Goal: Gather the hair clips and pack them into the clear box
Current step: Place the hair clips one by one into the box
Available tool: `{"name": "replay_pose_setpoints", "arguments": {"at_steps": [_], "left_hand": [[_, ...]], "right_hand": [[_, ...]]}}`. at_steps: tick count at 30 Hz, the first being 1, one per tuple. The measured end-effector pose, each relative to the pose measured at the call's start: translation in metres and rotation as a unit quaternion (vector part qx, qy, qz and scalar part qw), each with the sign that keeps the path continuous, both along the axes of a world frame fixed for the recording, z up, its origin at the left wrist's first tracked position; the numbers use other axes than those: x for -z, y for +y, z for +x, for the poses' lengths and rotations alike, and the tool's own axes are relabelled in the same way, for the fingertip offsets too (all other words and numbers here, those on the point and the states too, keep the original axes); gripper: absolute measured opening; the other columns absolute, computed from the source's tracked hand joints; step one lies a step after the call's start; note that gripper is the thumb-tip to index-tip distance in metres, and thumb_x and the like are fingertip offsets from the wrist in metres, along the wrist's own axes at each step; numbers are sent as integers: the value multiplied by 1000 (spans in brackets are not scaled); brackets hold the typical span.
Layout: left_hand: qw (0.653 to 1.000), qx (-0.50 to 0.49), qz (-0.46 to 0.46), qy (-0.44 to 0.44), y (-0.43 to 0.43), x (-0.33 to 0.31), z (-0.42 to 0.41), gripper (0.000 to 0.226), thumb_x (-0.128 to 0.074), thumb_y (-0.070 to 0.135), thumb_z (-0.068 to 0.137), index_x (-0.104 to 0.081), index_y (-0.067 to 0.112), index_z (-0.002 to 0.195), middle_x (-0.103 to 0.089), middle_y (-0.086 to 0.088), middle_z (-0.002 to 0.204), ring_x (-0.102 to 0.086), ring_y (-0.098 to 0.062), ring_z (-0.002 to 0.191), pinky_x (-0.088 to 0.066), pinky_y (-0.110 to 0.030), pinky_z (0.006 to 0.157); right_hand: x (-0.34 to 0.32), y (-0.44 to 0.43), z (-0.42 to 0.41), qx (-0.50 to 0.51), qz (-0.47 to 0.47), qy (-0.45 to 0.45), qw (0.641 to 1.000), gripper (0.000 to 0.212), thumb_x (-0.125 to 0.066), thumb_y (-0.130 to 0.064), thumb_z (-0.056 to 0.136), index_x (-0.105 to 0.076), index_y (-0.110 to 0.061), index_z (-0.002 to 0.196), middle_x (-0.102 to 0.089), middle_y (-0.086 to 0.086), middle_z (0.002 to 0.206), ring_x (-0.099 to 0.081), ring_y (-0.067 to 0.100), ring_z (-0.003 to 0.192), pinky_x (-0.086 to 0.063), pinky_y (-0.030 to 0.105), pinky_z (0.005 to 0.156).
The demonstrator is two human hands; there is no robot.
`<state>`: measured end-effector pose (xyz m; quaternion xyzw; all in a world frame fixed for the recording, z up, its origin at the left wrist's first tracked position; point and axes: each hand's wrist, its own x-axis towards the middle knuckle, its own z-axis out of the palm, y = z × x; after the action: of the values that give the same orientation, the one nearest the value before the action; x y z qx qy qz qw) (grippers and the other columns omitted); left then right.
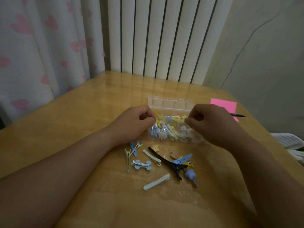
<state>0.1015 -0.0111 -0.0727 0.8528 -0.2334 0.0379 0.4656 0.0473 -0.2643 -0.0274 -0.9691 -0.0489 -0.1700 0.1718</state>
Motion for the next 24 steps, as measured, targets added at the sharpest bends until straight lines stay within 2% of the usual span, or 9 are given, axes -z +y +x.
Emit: {"name": "replay_pose_setpoints", "arguments": {"at_steps": [4,6,8,10,12,15,18,22,24], "left_hand": [[1000,-3,3,-7,1,1,0,10,-65,22,98,-74,24,98,-70,2,88,-57,-2,71,-49,-24,68],[1000,-7,0,-11,0,1,0,10,-65,20,98,-75,23,98,-69,5,84,-56,1,67,-47,-16,62],[1000,-9,-6,-15,0,2,1,10,-65,18,97,-75,22,97,-66,8,79,-54,2,63,-44,-13,58],[1000,-9,-10,-19,0,2,1,10,-66,17,95,-75,21,96,-63,10,74,-53,2,61,-42,-14,57],[1000,-7,-12,-19,0,2,2,10,-66,16,94,-75,20,95,-61,10,71,-52,1,60,-41,-14,57],[1000,-6,-12,-18,-1,2,2,11,-65,15,94,-75,19,96,-63,9,74,-52,1,62,-42,-16,58],[1000,-6,-8,-15,-1,3,3,11,-65,17,95,-75,21,96,-67,5,80,-55,-2,67,-46,-21,63],[1000,-7,-10,-15,0,4,4,10,-66,18,94,-75,23,94,-71,-3,86,-60,-13,74,-51,-34,71],[1000,-7,-11,-15,0,4,5,10,-66,18,93,-75,23,94,-71,-6,87,-58,-11,72,-50,-34,70]], "right_hand": [[-8,18,-12,-87,31,3,996,10,-73,-37,94,-70,-31,86,-68,-12,76,-61,2,69,-49,27,62],[-12,29,-18,-126,37,35,991,6,-74,-35,94,-72,-32,89,-70,-13,79,-64,1,73,-54,26,66],[-12,39,-23,-157,1,67,985,2,-73,-35,94,-74,-34,96,-71,-16,85,-66,-1,79,-58,26,73],[-10,49,-26,-181,-49,89,978,11,-71,-35,96,-77,-36,105,-71,-19,91,-65,-3,83,-57,22,76],[-8,57,-27,-191,-87,107,972,19,-68,-37,97,-76,-39,115,-73,-18,96,-66,-1,83,-58,24,78],[-3,65,-28,-185,-143,136,963,29,-65,-43,99,-70,-44,128,-65,-19,89,-61,1,78,-60,30,80],[-1,70,-29,-181,-175,142,957,30,-62,-45,100,-70,-44,129,-61,-19,87,-59,2,79,-60,31,80],[-1,75,-30,-172,-208,111,957,28,-56,-47,103,-69,-40,127,-73,-12,106,-67,11,94,-59,34,81],[1,79,-30,-168,-234,87,954,25,-52,-46,104,-70,-36,119,-71,-9,98,-66,14,88,-57,35,74]]}}
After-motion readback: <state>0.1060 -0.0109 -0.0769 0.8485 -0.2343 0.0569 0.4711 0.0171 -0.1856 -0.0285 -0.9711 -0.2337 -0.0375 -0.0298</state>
